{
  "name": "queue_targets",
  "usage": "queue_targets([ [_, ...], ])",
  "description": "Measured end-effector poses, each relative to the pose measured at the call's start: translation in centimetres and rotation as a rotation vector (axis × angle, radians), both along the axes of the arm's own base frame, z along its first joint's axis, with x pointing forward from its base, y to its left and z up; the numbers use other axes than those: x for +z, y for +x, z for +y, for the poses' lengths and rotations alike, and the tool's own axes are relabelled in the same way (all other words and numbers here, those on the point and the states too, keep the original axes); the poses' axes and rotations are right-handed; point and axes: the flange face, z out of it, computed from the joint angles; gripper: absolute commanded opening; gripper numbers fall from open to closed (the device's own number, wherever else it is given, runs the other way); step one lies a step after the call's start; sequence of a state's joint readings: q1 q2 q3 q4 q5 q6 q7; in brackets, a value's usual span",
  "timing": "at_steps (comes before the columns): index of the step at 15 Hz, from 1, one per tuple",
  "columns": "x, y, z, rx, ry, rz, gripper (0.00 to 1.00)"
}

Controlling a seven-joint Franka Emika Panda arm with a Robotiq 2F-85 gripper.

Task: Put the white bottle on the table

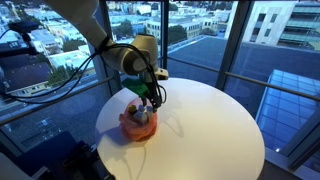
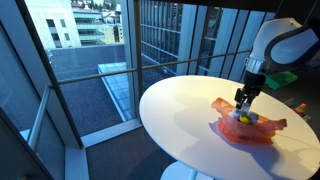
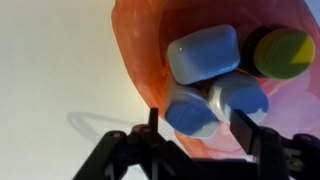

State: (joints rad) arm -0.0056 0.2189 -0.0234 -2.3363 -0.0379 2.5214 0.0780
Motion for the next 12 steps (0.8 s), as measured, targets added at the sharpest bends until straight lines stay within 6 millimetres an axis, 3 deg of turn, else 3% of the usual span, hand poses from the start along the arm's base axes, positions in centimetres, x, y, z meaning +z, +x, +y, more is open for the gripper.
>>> queue_targets([
  [1, 0.0, 0.0, 0.1, 0.001, 0.000, 0.000, 0.54],
  [2, 0.1, 0.1, 0.1, 0.001, 0.000, -0.001, 0.33],
  [3, 0.1, 0.1, 0.1, 0.000, 0.000, -0.002, 0.30],
  [8, 0.6, 0.2, -0.3, -0.007, -0.002, -0.005, 0.26],
  [12, 2.3, 0.3, -0.9, -0.020, -0.003, -0.025, 0.26],
])
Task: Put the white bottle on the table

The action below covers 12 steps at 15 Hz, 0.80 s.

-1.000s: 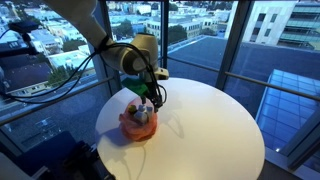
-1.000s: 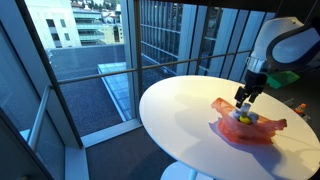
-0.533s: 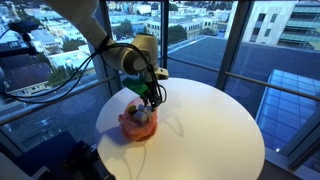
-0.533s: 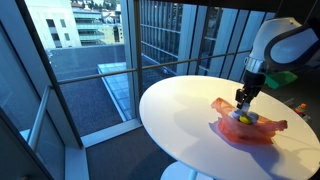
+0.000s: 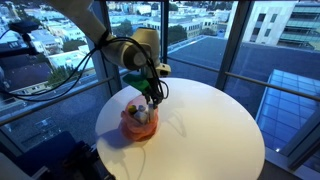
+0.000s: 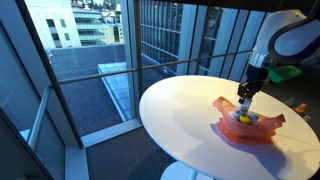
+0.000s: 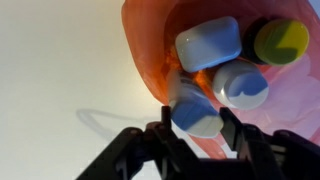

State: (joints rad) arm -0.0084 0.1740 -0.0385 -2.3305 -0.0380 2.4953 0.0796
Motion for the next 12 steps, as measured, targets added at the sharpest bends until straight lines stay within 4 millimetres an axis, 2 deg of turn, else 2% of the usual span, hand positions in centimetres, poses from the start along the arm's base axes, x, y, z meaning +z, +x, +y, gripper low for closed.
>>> queue_targets([
  [3, 2.5, 0.0, -1.0, -0.020, -0.001, -0.021, 0.26],
  [6, 5.3, -0.3, -2.9, -0.056, -0.003, -0.047, 0.26],
  [9, 7.5, -0.5, -5.6, -0.109, -0.006, -0.075, 0.26],
  [12, 8.3, -0.9, -8.7, -0.170, -0.009, -0.083, 0.26],
])
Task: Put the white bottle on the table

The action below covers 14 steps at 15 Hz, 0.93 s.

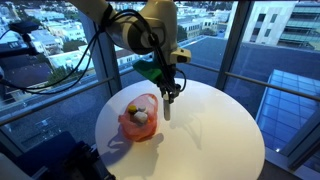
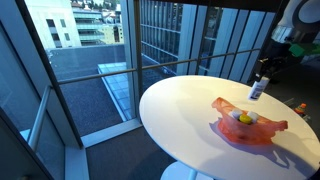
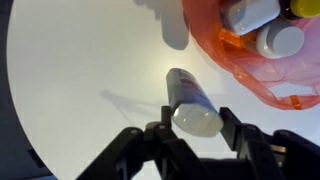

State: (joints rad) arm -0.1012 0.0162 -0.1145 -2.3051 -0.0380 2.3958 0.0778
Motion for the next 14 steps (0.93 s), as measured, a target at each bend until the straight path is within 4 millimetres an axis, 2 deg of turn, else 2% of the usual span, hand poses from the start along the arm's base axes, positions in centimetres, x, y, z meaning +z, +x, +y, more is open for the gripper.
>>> queue_targets([
  [4, -1.0, -1.1, -4.1, -0.081, 0.002, 0.020, 0.26],
  [7, -2.6, -1.8, -6.2, -0.120, 0.005, 0.052, 0.26],
  [10, -4.5, -2.4, -7.2, -0.140, 0.015, 0.088, 0.26],
  [14, -6.8, -2.9, -7.2, -0.140, 0.029, 0.131, 0.26],
])
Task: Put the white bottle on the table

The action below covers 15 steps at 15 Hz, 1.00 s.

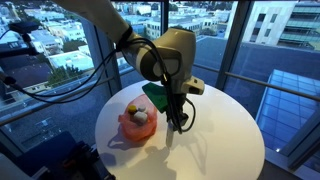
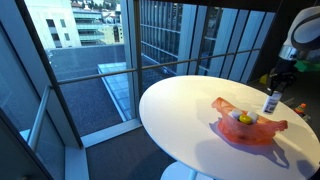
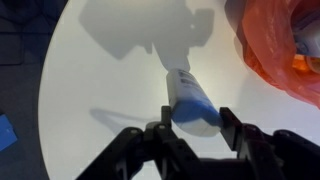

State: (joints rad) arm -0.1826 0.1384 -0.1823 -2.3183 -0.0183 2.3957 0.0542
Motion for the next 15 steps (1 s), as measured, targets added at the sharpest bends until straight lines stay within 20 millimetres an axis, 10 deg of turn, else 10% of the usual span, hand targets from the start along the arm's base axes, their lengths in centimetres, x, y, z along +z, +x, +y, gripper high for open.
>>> queue_targets([
  [9, -3.1, -1.6, 1.2, 0.032, 0.009, 0.028, 0.26],
  [11, -3.6, -1.8, 1.6, 0.039, 0.007, 0.027, 0.67],
  [15, -3.9, -1.9, 2.2, 0.055, 0.006, 0.020, 0.99],
])
